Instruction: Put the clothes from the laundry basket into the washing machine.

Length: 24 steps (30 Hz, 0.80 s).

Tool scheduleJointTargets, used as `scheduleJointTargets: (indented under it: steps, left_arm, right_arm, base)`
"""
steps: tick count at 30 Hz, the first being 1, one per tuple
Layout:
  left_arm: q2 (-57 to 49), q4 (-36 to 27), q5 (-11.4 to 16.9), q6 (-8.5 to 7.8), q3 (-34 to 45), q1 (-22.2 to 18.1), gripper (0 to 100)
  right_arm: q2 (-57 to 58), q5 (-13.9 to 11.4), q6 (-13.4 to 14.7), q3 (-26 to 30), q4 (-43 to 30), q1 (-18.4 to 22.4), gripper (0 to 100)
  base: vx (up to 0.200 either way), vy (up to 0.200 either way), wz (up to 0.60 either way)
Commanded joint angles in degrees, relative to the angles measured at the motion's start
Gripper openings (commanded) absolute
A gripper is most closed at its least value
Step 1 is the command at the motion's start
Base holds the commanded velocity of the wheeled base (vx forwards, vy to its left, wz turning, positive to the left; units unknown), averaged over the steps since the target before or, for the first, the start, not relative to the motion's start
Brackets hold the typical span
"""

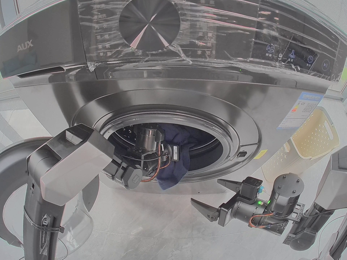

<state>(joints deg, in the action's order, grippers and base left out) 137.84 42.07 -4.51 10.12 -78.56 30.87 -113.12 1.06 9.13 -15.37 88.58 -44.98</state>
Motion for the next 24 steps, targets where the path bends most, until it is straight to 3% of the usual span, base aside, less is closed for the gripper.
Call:
scheduleJointTargets:
  steps: [1, 6, 11, 16, 24]
  left_arm:
    - [2.35, -0.15, -0.06, -0.01, -1.6, -0.02, 0]
    - [4.63, 0.03, -1.82, 1.04, -10.56, -0.54, 0]
    - [7.36, 1.08, -6.65, 4.47, -22.61, -1.42, 0]
    - [8.94, 3.37, -7.18, 4.65, -29.46, -2.21, 0]
    - [9.2, 4.34, -7.97, 4.56, -29.99, -2.13, 0]
  right_arm:
    - [-0.09, -0.01, 0.01, -0.01, 0.02, -0.1, 100]
    - [-0.09, -0.01, 0.01, -0.1, 0.02, -0.02, 100]
    - [-0.17, -0.01, 0.01, -0.18, 0.02, -0.02, 100]
    - [-0.09, -0.01, 0.01, -0.18, 0.02, -0.02, 100]
    - [-0.09, -0.01, 0.01, -0.18, 0.02, -0.1, 100]
  base:
    - [0.0, 0.0, 0.0]
    - [0.0, 0.0, 0.0]
    - [0.0, 0.0, 0.0]
    - [0.0, 0.0, 0.0]
    - [0.0, 0.0, 0.0]
